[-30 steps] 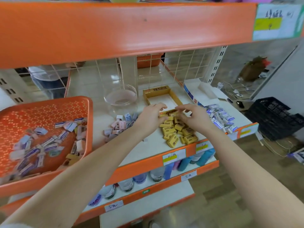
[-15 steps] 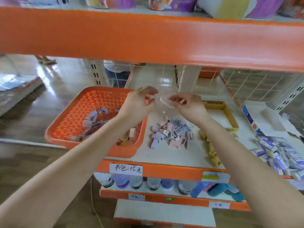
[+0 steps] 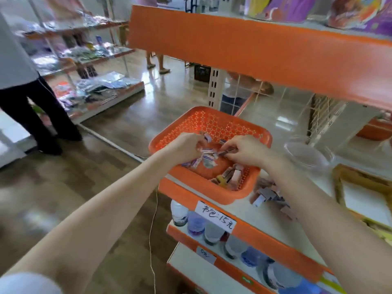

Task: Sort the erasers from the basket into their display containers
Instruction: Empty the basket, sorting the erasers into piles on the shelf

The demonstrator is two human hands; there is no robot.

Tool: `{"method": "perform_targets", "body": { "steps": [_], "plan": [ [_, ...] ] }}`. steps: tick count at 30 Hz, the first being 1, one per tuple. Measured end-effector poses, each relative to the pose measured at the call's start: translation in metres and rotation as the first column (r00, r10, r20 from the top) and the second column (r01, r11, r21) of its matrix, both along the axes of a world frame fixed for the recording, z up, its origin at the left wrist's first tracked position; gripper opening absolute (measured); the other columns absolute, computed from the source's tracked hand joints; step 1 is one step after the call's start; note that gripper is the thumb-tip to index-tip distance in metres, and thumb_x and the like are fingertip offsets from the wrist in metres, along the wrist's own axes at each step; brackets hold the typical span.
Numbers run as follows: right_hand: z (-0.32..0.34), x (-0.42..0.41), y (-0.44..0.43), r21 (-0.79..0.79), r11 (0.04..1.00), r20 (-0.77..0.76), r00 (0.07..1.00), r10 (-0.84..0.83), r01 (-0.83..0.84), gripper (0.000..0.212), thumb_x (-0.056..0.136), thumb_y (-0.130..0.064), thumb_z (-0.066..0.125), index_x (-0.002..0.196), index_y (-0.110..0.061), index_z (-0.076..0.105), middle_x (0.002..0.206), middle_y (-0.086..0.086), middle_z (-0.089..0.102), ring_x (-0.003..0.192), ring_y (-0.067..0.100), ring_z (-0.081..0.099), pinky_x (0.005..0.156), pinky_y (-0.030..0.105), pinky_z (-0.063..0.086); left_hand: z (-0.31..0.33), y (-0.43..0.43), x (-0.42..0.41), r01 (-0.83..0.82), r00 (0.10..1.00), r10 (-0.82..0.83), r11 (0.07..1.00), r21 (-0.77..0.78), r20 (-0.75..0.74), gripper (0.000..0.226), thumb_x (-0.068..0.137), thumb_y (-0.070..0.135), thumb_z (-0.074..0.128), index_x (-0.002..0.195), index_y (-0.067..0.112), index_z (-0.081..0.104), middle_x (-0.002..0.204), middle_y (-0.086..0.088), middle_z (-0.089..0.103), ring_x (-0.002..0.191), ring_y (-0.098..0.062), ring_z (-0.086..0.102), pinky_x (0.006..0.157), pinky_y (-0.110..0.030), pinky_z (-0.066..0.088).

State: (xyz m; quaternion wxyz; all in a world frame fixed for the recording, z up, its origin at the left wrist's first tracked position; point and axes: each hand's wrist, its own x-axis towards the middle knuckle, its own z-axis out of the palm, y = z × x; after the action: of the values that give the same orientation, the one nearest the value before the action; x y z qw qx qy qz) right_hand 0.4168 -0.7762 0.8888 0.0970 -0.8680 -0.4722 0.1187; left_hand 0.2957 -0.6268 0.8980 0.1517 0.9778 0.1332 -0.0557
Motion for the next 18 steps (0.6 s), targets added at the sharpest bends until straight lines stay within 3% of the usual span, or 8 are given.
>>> {"method": "perform_targets", "body": {
  "steps": [3,4,6,8,11,18],
  "plan": [
    [-0.002,0.002,0.011,-0.060,0.998,-0.012,0.999,0.030,-0.031,0.034,0.089,-0.019,0.057,0.123,-0.023,0.061,0.123,-0.002,0.061,0.107,0.016,0.055,0.084,0.024,0.041,-0.012,0.002,0.006,-0.009,0.990,0.012,1.000,0.022,-0.140,0.040,0.091,0.008,0.056,0.130,0.008,0.051,0.100,-0.004,0.049,0.088,-0.016,0.041,0.056,-0.018,0.036],
    [-0.003,0.002,0.015,-0.043,0.998,-0.039,0.999,0.035,-0.036,0.036,0.089,-0.018,0.057,0.124,-0.023,0.060,0.124,-0.002,0.060,0.103,0.014,0.055,0.081,0.023,0.041,-0.018,0.004,0.009,-0.012,0.982,0.020,0.999,0.044,-0.188,0.043,0.088,0.011,0.060,0.130,0.010,0.050,0.099,-0.003,0.051,0.087,-0.018,0.045,0.061,-0.018,0.040],
    [-0.009,0.002,0.023,0.006,0.999,-0.080,0.996,0.034,-0.034,0.040,0.088,-0.017,0.059,0.127,-0.024,0.057,0.125,-0.002,0.060,0.101,0.012,0.056,0.079,0.022,0.043,-0.024,0.004,0.012,0.003,0.963,0.023,0.995,0.096,-0.269,0.053,0.085,0.018,0.066,0.134,0.013,0.045,0.106,-0.005,0.057,0.092,-0.021,0.053,0.075,-0.030,0.048],
    [-0.016,0.003,0.029,-0.004,1.000,-0.099,0.995,0.026,-0.027,0.048,0.087,-0.015,0.061,0.133,-0.024,0.052,0.132,0.001,0.056,0.111,0.016,0.056,0.088,0.027,0.048,-0.026,0.004,0.014,0.003,0.957,0.029,0.994,0.111,-0.289,0.058,0.085,0.022,0.067,0.136,0.015,0.041,0.111,-0.006,0.057,0.096,-0.021,0.053,0.076,-0.032,0.047],
    [-0.022,0.003,0.031,-0.146,0.987,-0.105,0.993,0.050,-0.065,0.057,0.086,-0.018,0.063,0.139,-0.026,0.044,0.136,0.002,0.052,0.118,0.021,0.052,0.095,0.031,0.046,-0.030,0.008,0.016,0.011,0.958,0.017,0.995,0.095,-0.285,0.054,0.084,0.022,0.068,0.132,0.017,0.044,0.102,-0.002,0.051,0.094,-0.020,0.049,0.073,-0.030,0.044],
    [-0.027,0.005,0.031,-0.165,0.983,-0.025,0.997,0.072,-0.075,0.035,0.086,-0.018,0.064,0.119,-0.027,0.059,0.120,0.002,0.056,0.101,0.020,0.056,0.080,0.029,0.048,-0.038,0.014,0.021,0.035,0.959,-0.011,0.996,0.080,-0.283,0.035,0.081,0.017,0.069,0.111,0.021,0.052,0.104,-0.002,0.057,0.097,-0.021,0.051,0.079,-0.033,0.049]
  ]
}}
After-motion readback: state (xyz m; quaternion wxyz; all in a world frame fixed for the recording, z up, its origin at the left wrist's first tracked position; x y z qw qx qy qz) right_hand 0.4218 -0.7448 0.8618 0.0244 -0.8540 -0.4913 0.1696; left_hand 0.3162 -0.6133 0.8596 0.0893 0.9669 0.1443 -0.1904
